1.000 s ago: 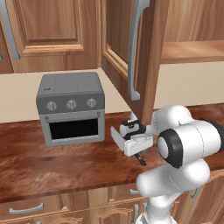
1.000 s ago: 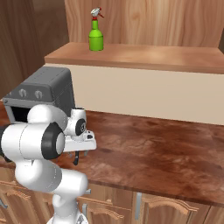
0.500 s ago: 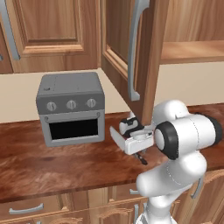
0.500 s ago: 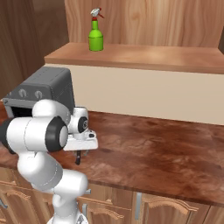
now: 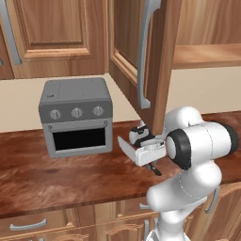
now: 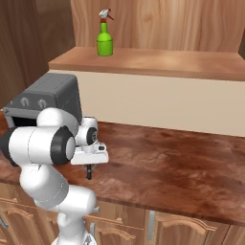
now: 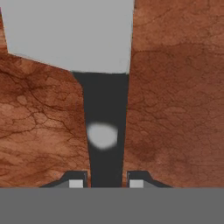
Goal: Move the cutting board and knife to the sink. Then move spray from the cabinet to the counter.
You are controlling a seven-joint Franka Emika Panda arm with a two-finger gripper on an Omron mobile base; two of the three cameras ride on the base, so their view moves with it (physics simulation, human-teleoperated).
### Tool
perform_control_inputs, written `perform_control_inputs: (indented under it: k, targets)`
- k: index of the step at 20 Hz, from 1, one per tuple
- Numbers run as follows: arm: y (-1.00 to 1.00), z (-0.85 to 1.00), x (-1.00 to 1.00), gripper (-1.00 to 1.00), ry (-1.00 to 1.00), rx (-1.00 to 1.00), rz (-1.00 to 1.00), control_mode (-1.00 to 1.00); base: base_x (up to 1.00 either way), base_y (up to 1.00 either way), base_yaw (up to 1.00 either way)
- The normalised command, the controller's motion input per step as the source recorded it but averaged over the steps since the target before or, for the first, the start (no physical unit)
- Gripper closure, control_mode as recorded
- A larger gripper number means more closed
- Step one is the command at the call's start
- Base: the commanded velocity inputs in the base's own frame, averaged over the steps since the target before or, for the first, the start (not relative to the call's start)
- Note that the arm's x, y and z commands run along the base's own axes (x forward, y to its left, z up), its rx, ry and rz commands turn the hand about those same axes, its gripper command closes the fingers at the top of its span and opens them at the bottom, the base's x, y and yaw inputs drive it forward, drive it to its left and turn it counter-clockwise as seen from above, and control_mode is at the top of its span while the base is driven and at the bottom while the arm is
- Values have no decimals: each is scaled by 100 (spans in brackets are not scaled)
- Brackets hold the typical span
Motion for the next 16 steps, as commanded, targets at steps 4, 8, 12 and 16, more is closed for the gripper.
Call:
perform_control_inputs:
  k: [4,8,12,16]
  targets:
    - [0,-15,0,100,0,0,5,-100,0,0,0]
    - [-5,-2,0,100,0,2,0,-100,0,0,0]
    - [-43,10,-2,100,0,3,0,-100,0,0,0]
    - [-56,37,-6,100,0,0,0,-100,0,0,0]
